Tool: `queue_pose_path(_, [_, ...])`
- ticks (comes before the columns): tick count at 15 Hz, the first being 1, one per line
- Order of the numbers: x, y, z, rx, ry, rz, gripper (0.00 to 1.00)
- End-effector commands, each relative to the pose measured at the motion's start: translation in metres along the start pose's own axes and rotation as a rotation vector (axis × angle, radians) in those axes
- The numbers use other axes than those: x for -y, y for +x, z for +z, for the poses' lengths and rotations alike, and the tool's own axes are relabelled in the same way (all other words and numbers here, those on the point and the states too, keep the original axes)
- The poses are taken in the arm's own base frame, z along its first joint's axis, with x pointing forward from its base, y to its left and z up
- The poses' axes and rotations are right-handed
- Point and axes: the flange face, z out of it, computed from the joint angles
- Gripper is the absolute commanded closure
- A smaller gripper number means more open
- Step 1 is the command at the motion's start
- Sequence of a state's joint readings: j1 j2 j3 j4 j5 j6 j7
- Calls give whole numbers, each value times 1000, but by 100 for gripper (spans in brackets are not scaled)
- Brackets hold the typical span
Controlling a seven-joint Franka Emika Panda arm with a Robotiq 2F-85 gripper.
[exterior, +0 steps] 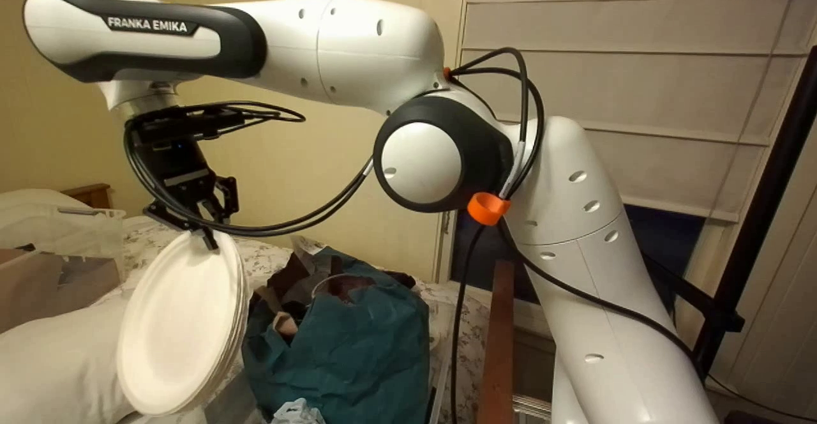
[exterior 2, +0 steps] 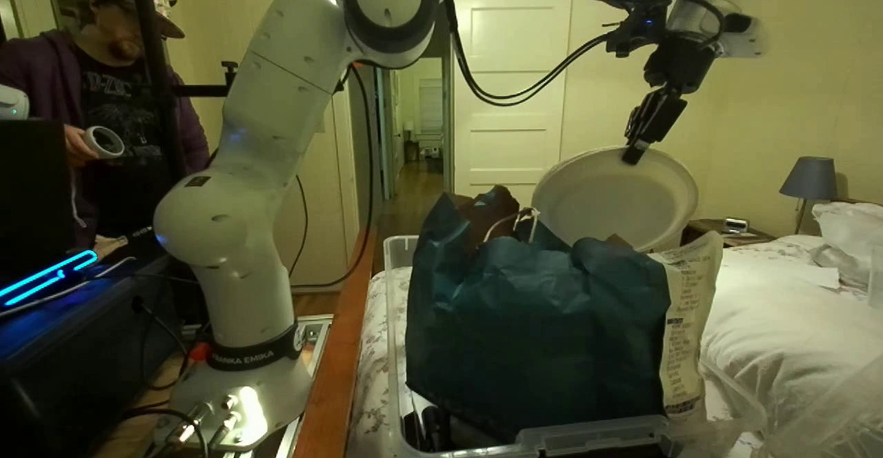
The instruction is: Pick up the plate from the bed and put it in the bag
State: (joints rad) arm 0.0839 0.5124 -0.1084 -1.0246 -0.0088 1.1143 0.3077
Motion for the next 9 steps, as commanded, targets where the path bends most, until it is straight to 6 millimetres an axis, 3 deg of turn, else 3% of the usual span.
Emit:
queue_pose_path(1, [-3,-33,17,76,-44,-45,96])
queue_pose_path(5, [0,-44,54,183,-84,-119,96])
queue_pose_path(9, [19,-54,89,284,-160,-254,96])
